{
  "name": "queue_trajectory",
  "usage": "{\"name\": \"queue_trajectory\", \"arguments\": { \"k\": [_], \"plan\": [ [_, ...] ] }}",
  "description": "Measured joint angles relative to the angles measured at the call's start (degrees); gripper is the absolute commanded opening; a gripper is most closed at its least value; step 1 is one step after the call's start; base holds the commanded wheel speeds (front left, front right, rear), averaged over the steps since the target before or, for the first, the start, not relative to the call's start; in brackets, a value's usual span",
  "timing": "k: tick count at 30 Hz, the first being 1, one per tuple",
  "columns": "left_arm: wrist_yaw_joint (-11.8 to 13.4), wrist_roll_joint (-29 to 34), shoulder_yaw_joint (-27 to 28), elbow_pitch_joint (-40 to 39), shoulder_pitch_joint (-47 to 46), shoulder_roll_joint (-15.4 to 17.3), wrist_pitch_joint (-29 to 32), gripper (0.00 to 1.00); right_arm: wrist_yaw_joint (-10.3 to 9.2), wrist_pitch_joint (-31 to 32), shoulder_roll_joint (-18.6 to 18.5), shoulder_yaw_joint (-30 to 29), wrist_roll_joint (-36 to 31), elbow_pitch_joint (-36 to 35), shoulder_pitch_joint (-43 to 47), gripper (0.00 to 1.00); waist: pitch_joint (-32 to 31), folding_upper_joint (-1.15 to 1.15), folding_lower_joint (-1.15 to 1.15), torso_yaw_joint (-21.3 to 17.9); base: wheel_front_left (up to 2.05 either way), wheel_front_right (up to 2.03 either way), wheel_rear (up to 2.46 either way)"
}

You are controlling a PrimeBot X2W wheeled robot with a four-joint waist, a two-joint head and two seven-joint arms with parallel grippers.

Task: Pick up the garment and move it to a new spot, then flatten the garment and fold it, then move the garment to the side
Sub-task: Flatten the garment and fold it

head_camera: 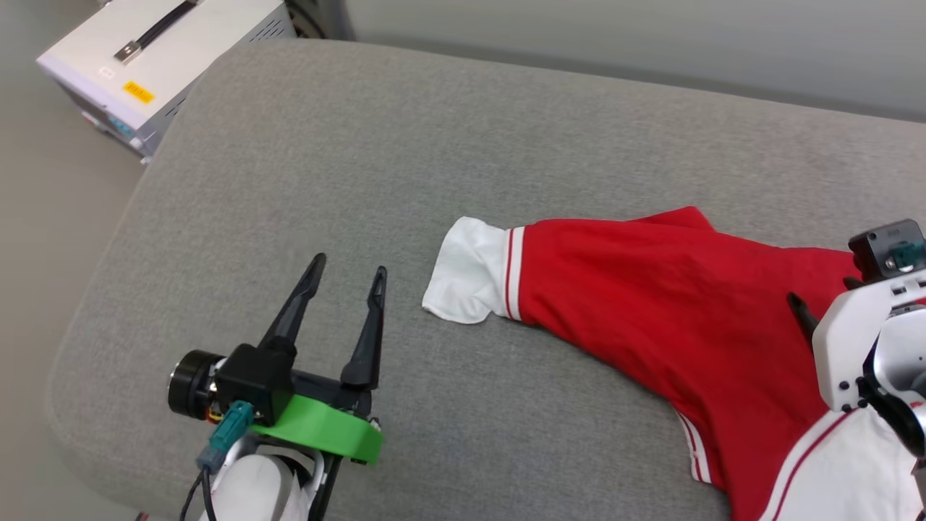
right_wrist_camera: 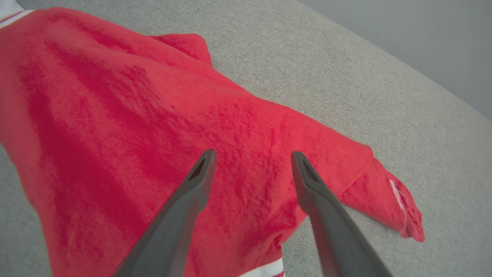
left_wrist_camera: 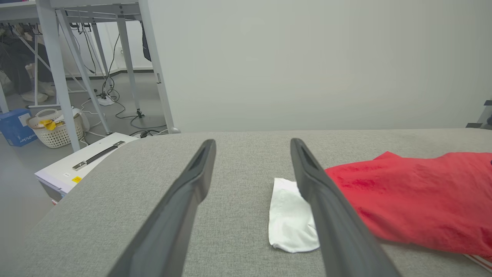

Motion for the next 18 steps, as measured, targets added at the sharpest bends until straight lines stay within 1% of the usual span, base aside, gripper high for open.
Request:
{"name": "queue_trajectory", "arguments": {
  "k": [3,5,11,15,16,17,18],
  "plan": [
    [-0.6,0.3,-0.1,0.3,-0.1,-1.3,0.0,1.0,0.0,4.9,-1.3,0.5,0.0,3.4,-2.4,1.0,1.1,0.0,0.0,1.7,0.0,0.0,0.0],
    [-1.0,0.5,0.0,0.4,-0.2,-2.0,0.0,1.0,0.0,7.0,-2.1,0.2,-0.4,5.9,-3.1,1.0,1.8,0.0,0.0,2.9,0.0,0.0,0.0],
    [-1.7,0.9,0.9,0.8,-1.2,-3.2,0.0,1.0,0.0,5.9,-3.2,-1.8,-2.3,11.7,-4.4,1.0,4.4,0.0,0.0,5.6,0.0,0.0,0.0],
    [-2.2,1.3,1.2,0.9,-1.4,-4.0,0.0,1.0,0.0,4.3,-4.2,-2.5,-2.6,13.8,-5.3,1.0,5.9,0.0,0.0,6.8,0.0,0.0,0.0],
    [-2.3,1.3,1.4,0.8,-1.4,-4.3,0.0,1.0,0.0,4.3,-4.6,-2.7,-2.6,14.3,-5.4,0.83,6.1,0.0,0.0,7.0,0.0,0.0,0.0],
    [-2.3,1.3,1.6,0.8,-1.4,-4.6,0.0,1.0,0.01,4.3,-5.0,-2.7,-2.6,14.9,-5.6,0.34,6.5,0.0,0.0,7.2,0.0,0.0,0.0],
    [-2.3,1.3,1.8,0.9,-1.4,-4.9,0.0,1.0,0.02,4.3,-5.4,-2.6,-2.6,15.2,-5.6,0.0,6.9,0.0,0.0,7.4,0.0,0.0,0.0]
  ]
}}
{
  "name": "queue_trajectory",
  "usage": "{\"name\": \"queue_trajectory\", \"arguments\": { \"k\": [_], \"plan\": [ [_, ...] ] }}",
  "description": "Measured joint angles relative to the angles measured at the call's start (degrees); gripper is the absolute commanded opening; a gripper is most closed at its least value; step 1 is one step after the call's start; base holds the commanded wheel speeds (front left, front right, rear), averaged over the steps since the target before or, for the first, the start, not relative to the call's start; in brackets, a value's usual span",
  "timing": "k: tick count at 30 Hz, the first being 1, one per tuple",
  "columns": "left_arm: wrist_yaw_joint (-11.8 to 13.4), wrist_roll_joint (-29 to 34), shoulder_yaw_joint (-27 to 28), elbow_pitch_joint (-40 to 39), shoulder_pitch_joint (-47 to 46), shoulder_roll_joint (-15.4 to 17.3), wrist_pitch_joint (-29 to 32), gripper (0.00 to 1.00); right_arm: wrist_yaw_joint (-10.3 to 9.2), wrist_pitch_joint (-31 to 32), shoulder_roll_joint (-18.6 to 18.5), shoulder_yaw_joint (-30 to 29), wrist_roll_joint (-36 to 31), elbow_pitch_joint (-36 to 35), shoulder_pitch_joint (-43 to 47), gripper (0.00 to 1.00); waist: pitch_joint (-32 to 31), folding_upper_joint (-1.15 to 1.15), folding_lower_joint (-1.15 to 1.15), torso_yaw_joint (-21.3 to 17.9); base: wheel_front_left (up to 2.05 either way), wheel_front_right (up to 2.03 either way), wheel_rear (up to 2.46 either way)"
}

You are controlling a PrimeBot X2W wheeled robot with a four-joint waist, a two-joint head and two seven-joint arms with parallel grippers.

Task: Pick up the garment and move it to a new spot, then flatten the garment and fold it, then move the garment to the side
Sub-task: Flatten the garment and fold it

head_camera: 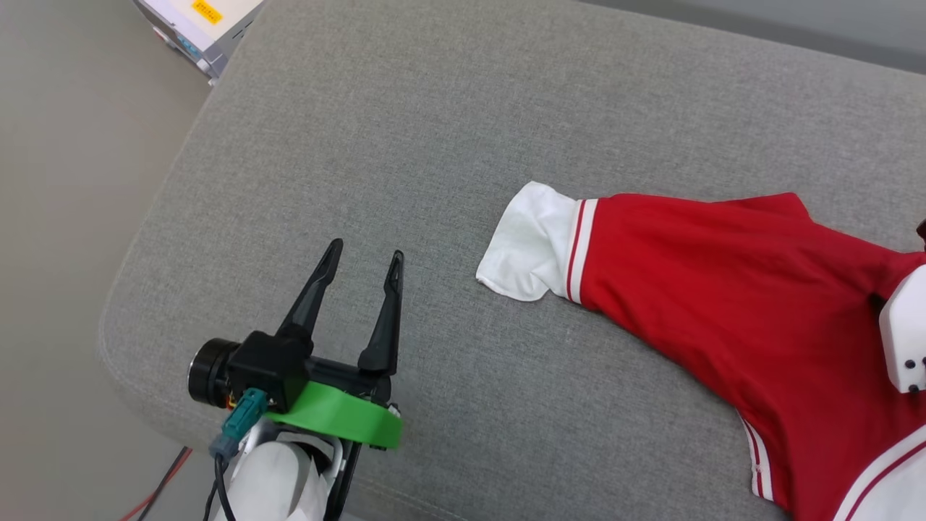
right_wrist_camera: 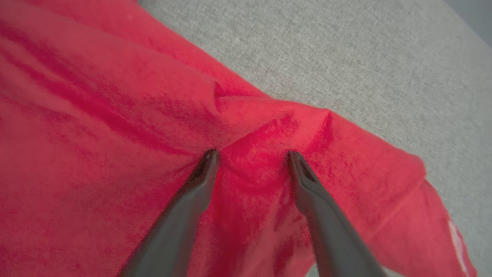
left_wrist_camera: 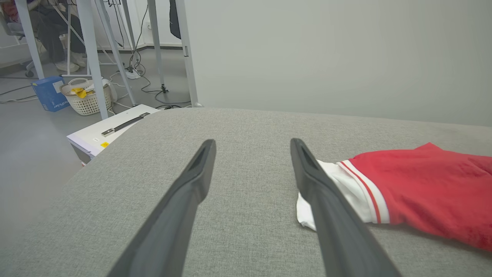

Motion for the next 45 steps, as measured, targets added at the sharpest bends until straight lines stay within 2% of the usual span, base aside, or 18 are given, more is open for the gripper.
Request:
{"name": "queue_trajectory", "arguments": {
  "k": [10,14,19,21,25,26,27,35,40,45],
  "plan": [
    [-0.7,1.1,-0.1,0.3,-0.8,-1.0,0.0,1.0,0.03,-3.1,-7.3,4.3,-2.0,1.8,-6.5,0.0,2.1,0.0,0.0,1.1,0.0,0.0,0.0],
    [-0.8,1.4,-0.3,0.4,-1.3,-1.3,0.0,1.0,0.02,-5.7,-12.5,10.4,-2.8,3.3,-11.8,0.0,2.6,0.0,0.0,1.6,0.0,0.0,0.0],
    [-0.9,1.4,-0.7,0.4,-1.8,-1.8,0.0,1.0,0.02,-12.8,-18.8,21.6,-5.7,6.2,-20.8,0.0,3.5,0.0,0.0,2.1,0.0,0.0,0.0],
    [-1.0,1.4,-0.9,0.5,-2.3,-1.9,0.0,1.0,0.02,-15.4,-19.5,25.7,-5.7,8.9,-24.3,0.0,3.9,0.0,0.01,2.2,0.0,0.0,0.0],
    [-1.2,1.4,-1.2,0.8,-2.8,-2.0,0.0,1.0,0.01,-18.6,-18.1,28.9,-5.2,14.8,-28.7,0.0,4.5,0.0,0.0,2.5,0.0,0.0,0.0],
    [-1.2,1.4,-1.3,1.0,-2.9,-2.1,0.0,1.0,0.02,-19.2,-17.1,28.8,-4.7,16.8,-29.5,0.58,4.5,0.0,0.01,2.4,0.0,0.0,0.0],
    [-1.2,1.4,-1.3,1.1,-2.9,-2.1,0.0,1.0,0.02,-19.9,-16.1,28.5,-4.3,18.5,-29.9,1.0,4.4,0.0,0.01,2.4,0.0,0.0,0.0],
    [-1.2,1.7,-0.4,2.1,-2.9,-2.0,0.0,1.0,0.02,-28.7,-10.5,27.9,-5.2,24.7,-30.0,1.0,2.1,0.0,0.0,0.5,0.0,0.0,0.0],
    [-1.2,1.5,0.9,2.9,-2.7,-1.8,0.0,1.0,0.01,-34.7,-5.8,21.4,-3.7,25.3,-28.3,1.0,-0.5,0.0,0.01,-1.8,0.0,0.0,0.0],
    [-1.2,1.4,2.7,3.8,-1.7,-1.4,0.0,1.0,0.02,-41.6,-1.5,13.5,-1.8,22.4,-24.4,1.0,-3.4,0.0,0.01,-4.2,0.0,0.0,0.0]
  ]
}}
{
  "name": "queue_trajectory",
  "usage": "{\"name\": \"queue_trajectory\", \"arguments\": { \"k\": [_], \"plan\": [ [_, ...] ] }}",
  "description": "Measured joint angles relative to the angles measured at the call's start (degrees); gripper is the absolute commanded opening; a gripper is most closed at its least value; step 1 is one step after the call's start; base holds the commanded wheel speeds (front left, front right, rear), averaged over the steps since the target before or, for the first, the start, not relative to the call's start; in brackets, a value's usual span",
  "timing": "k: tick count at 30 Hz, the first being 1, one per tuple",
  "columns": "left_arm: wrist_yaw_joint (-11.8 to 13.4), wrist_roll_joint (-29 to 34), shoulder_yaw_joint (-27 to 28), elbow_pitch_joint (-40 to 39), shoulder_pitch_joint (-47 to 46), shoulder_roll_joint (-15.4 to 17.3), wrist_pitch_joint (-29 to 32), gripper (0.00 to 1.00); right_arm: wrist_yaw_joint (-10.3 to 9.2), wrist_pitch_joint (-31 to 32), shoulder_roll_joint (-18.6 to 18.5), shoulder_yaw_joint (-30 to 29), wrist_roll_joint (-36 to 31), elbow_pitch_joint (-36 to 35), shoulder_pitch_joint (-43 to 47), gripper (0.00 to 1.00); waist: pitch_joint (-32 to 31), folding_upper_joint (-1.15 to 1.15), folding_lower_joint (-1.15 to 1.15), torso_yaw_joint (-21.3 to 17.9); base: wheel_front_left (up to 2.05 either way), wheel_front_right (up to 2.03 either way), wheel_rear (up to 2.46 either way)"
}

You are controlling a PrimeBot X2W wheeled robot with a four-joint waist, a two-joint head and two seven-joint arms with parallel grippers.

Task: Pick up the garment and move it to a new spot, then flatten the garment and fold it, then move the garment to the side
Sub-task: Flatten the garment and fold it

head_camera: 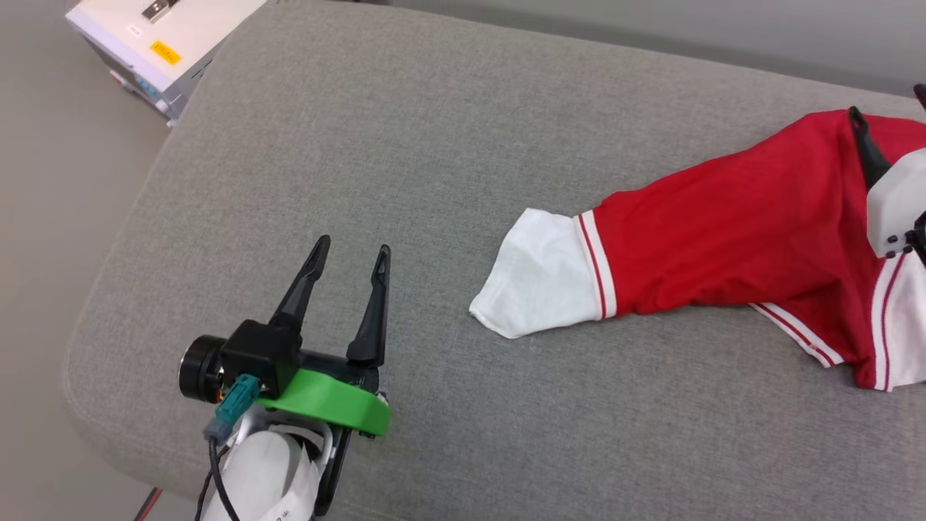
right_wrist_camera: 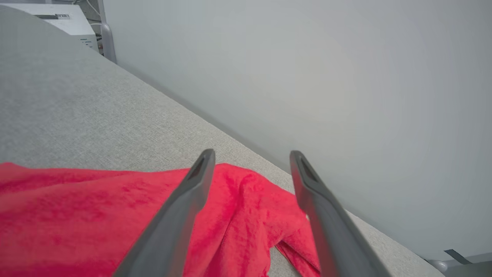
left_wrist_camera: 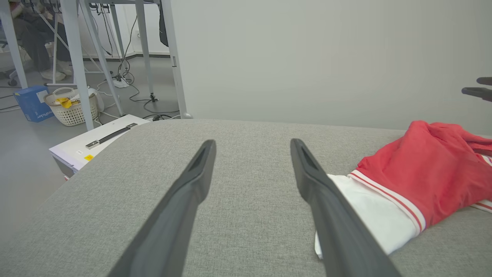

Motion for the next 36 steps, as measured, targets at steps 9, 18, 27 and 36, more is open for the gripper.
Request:
{"name": "queue_trajectory", "arguments": {
  "k": [9,18,27,36],
  "plan": [
    [0.0,-1.6,3.3,0.7,2.2,0.4,0.0,1.0,-0.03,-8.6,9.2,-9.6,-0.8,-11.3,14.6,1.0,-4.1,0.0,0.0,-5.7,0.0,0.0,0.0],
    [0.0,-2.6,3.0,1.6,4.6,0.6,0.0,1.0,-0.04,-7.7,17.6,-19.0,-0.7,-24.2,31.1,1.0,-7.2,0.0,-0.01,-10.1,0.0,0.0,0.0],
    [0.0,-2.4,1.5,3.1,5.5,1.3,0.0,1.0,-0.04,-6.8,22.4,-22.1,-4.5,-33.1,37.4,1.0,-7.5,0.0,0.0,-13.6,0.0,0.0,0.0],
    [0.0,-3.5,-2.8,7.3,2.8,5.0,12.0,1.0,-0.04,-3.7,23.7,-22.9,-4.7,-40.1,39.1,1.0,-5.9,0.0,-0.01,-15.9,0.0,0.0,0.0]
  ]
}}
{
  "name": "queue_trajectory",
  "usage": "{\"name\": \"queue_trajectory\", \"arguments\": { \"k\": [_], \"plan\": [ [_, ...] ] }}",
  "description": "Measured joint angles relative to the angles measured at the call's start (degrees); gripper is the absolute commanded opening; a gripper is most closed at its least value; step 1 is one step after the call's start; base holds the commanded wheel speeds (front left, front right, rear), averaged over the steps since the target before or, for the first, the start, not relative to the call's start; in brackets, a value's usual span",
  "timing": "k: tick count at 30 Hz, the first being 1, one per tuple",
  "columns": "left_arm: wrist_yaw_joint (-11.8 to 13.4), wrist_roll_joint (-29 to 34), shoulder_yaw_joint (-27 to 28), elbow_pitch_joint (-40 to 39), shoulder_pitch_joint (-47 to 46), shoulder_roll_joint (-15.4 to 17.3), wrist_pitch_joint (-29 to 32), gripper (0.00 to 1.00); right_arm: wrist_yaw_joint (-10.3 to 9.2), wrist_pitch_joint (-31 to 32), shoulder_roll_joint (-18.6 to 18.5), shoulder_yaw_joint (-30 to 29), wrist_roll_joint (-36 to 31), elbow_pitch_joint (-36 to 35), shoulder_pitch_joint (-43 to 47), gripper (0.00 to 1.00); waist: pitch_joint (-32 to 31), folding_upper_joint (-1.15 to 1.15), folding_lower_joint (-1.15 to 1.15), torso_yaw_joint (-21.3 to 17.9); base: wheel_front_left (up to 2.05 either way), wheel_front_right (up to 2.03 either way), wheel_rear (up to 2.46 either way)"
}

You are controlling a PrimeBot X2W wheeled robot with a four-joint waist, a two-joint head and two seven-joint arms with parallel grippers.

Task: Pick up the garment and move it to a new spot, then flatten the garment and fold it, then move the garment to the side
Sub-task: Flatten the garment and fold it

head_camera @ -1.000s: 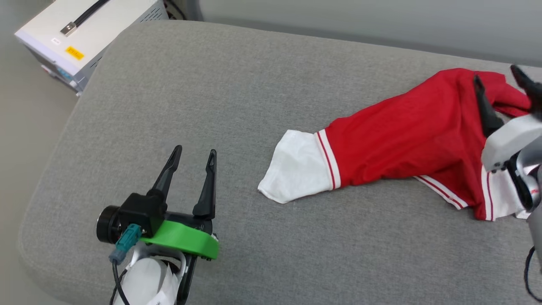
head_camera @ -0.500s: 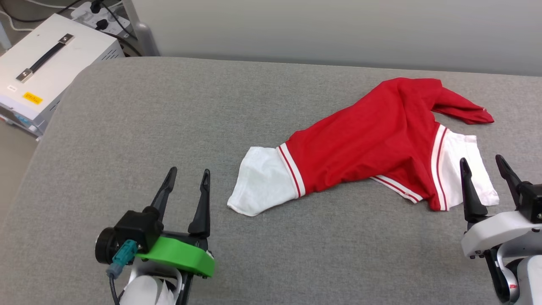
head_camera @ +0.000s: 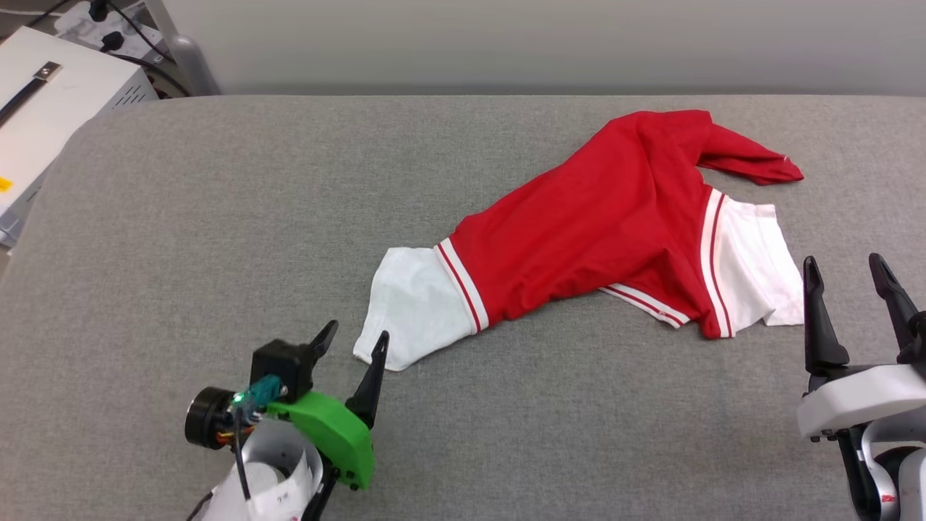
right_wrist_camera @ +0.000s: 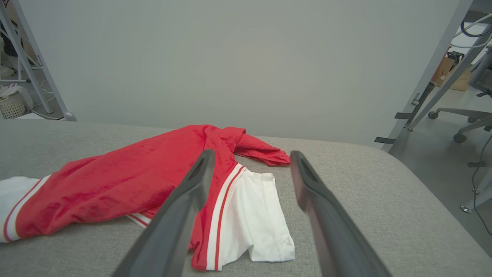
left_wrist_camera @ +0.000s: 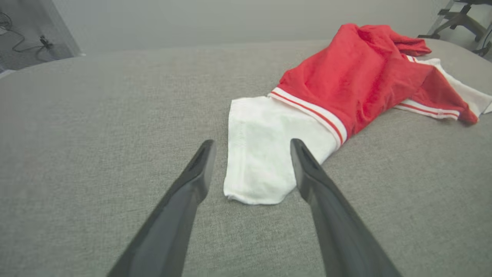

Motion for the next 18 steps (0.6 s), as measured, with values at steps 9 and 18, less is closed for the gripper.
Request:
{"name": "queue_trajectory", "arguments": {
  "k": [9,18],
  "plan": [
    [1.5,0.0,-2.0,-2.0,-6.3,4.9,29.8,1.0,0.0,1.1,1.3,0.4,0.1,-2.2,0.0,1.0,3.8,0.0,0.0,-3.1,0.0,0.0,0.0],
    [2.6,0.2,-1.9,0.9,-9.4,6.7,36.8,1.0,0.0,0.6,1.8,0.5,0.0,-1.9,-0.1,1.0,7.2,0.0,0.0,-5.9,0.0,0.0,0.0]
  ]
}}
